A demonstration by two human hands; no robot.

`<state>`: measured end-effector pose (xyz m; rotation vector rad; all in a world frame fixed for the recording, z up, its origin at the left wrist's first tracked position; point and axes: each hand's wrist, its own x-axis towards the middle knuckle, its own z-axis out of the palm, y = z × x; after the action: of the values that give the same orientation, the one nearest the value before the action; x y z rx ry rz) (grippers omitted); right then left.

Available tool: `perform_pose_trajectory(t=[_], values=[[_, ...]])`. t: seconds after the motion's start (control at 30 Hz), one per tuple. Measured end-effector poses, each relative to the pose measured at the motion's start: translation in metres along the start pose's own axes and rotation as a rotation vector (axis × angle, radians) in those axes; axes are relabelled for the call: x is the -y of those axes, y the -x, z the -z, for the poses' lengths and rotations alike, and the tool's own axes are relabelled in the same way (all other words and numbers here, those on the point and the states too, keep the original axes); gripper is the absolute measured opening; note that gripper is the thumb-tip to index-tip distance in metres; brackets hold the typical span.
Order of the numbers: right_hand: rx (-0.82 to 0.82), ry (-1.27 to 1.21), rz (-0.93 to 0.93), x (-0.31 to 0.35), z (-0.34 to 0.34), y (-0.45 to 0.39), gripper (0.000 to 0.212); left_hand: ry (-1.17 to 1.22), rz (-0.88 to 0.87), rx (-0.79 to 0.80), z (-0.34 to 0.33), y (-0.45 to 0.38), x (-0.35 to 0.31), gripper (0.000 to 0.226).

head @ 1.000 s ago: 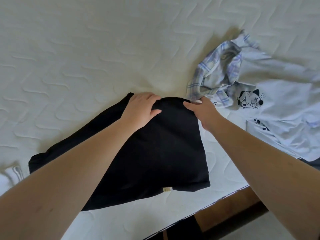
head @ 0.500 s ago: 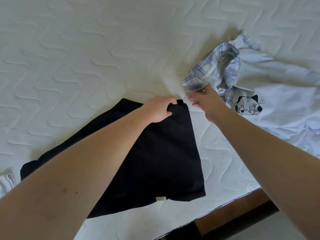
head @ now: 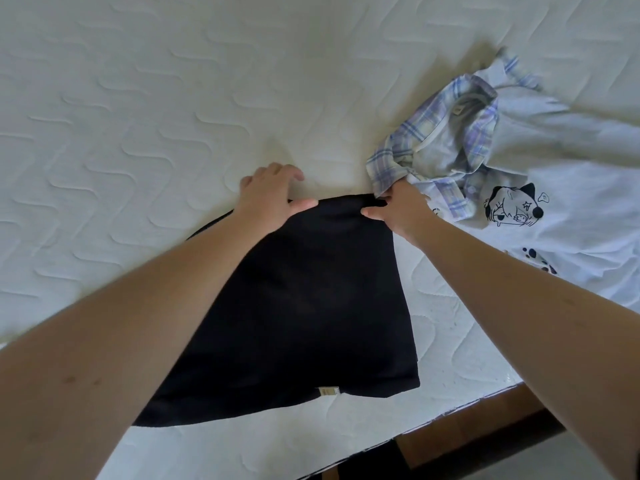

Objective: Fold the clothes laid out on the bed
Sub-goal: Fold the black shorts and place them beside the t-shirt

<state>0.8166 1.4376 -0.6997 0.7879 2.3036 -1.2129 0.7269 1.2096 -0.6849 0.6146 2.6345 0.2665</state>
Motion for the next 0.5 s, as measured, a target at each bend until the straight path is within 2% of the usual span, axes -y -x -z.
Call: perform_pose_trajectory(t=[0.1, 0.2, 0.33, 0.4, 0.47, 0.5], values=[[-0.106, -0.068, -0.049, 0.003, -0.004, 0.0, 0.059, 0.15, 0.084, 0.103, 0.006, 0.014, 0.035, 0.038], [-0.138, -0.2, -0.03, -0.001, -0.002, 0.006, 0.047, 0.25, 0.077, 0.104, 0.004, 0.019, 0.05, 0.025], [-0.122, -0.195, -0.122, 0.002, 0.003, 0.006, 0.045, 0.291, 0.138, 0.056, 0.003, 0.017, 0.055, 0.024], [-0.064, -0.28, -0.203, 0.012, 0.005, 0.0, 0.054, 0.299, 0.168, 0.042, 0.004, 0.015, 0.058, 0.026], [-0.03, -0.268, -0.267, 0.023, 0.007, -0.004, 0.067, 0.303, 0.182, 0.038, 0.004, 0.015, 0.061, 0.027], [-0.017, -0.245, -0.288, 0.026, 0.007, -0.006, 0.065, 0.303, 0.183, 0.037, 0.005, 0.015, 0.063, 0.027]])
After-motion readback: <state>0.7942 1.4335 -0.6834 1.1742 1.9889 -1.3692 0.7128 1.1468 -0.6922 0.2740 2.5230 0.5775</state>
